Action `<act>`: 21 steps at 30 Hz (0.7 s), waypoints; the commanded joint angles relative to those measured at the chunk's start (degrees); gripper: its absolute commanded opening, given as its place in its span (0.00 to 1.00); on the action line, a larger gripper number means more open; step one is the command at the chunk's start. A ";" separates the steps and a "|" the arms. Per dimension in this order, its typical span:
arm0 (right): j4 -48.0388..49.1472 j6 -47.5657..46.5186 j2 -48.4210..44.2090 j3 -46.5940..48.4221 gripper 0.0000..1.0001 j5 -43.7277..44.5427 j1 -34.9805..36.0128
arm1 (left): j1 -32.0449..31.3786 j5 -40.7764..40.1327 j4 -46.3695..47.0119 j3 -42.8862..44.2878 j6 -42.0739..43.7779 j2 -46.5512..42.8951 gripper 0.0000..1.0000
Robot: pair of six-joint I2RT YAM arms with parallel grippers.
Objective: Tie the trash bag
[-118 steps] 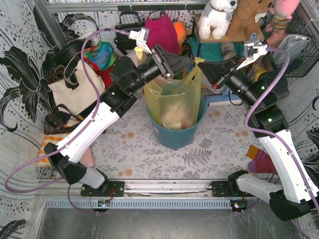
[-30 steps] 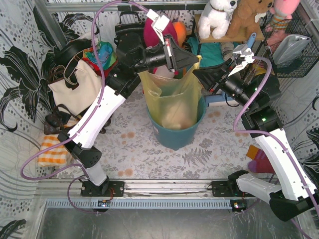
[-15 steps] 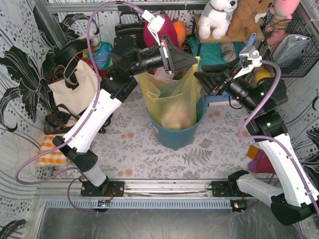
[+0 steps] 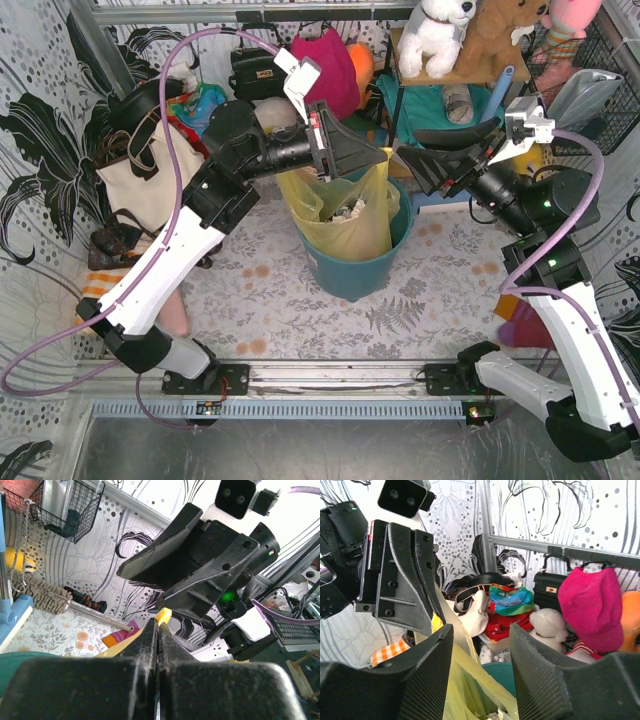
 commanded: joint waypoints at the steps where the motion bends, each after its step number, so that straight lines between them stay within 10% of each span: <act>1: 3.58 3.84 0.55 1.66 0.45 -3.71 0.14 | -0.21 0.90 5.01 -1.19 1.54 -1.41 0.04; 6: 4.95 5.77 0.41 0.26 0.45 -7.71 0.20 | -0.22 0.59 6.32 0.26 1.11 -0.40 0.12; 11: 7.30 6.30 0.02 -2.22 0.67 -11.25 0.16 | -0.23 0.77 6.73 2.88 0.50 1.49 0.15; 21: 6.11 4.39 2.01 -3.87 0.51 -8.39 0.20 | -0.23 1.42 6.91 4.85 -0.37 2.40 0.13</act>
